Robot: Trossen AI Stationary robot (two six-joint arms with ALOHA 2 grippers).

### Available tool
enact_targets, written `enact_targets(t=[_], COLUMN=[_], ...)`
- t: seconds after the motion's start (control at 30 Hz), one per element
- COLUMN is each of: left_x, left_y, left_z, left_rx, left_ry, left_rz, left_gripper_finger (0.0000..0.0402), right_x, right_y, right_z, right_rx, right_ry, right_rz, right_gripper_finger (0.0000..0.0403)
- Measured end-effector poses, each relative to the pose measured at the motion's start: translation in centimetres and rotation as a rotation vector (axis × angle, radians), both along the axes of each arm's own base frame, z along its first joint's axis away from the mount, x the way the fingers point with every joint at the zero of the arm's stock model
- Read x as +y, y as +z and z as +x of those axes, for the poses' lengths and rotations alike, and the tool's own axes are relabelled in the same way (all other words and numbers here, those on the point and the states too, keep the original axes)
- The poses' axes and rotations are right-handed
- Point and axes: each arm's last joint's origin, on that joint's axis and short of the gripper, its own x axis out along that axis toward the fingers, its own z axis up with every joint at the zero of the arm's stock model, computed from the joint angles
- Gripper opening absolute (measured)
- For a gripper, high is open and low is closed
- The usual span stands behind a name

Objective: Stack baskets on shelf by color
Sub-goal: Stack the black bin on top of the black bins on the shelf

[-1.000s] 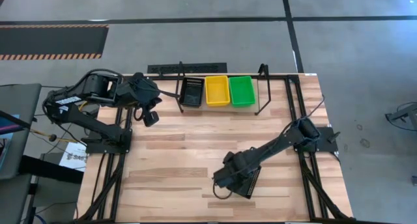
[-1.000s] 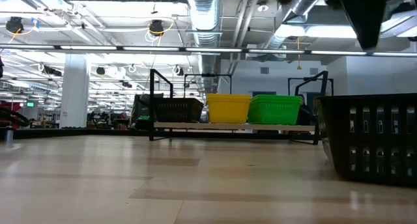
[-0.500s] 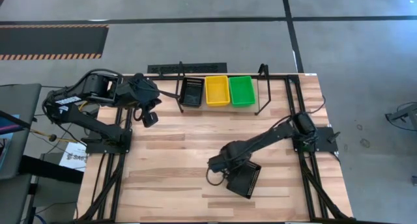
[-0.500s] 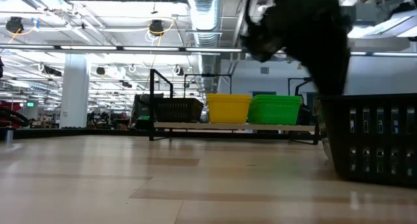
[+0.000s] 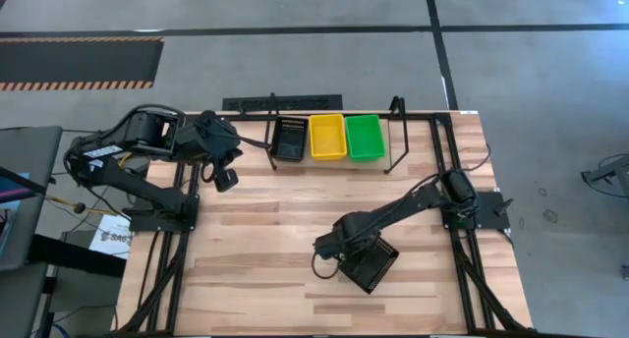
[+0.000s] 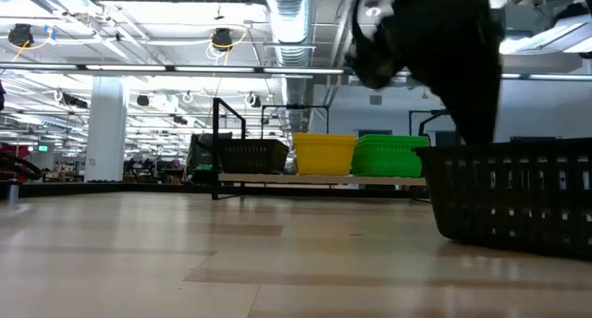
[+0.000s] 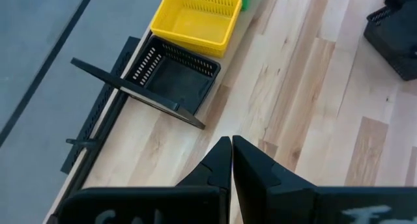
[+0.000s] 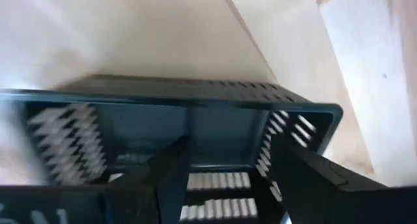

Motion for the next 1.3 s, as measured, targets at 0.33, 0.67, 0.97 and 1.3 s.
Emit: enact_targets(t=[0.33,0.67,0.97,1.3], left_x=[0.1,0.1,0.1,0.1], left_y=[0.0,0.0,0.0,0.0], left_z=[0.0,0.0,0.0,0.0], left_rx=[-0.013,-0.016,-0.016,-0.021], left_ry=[0.036,0.049,0.050,0.060], left_rz=[0.001,-0.005,-0.006,-0.013], left_gripper_finger=[0.0002,0.0002,0.0002,0.0002], right_x=[-0.3,-1.1,-1.1,-0.7], right_y=[2.3,-1.6,-4.6,-4.3], right_z=[-0.4,-1.1,-2.3,-2.2], right_rx=[0.029,0.066,0.114,0.107], right_ry=[0.033,0.024,0.004,0.029], right_rz=[-0.140,-0.111,-0.043,-0.015], right_gripper_finger=[0.0230,0.0230,0.0230,0.0178])
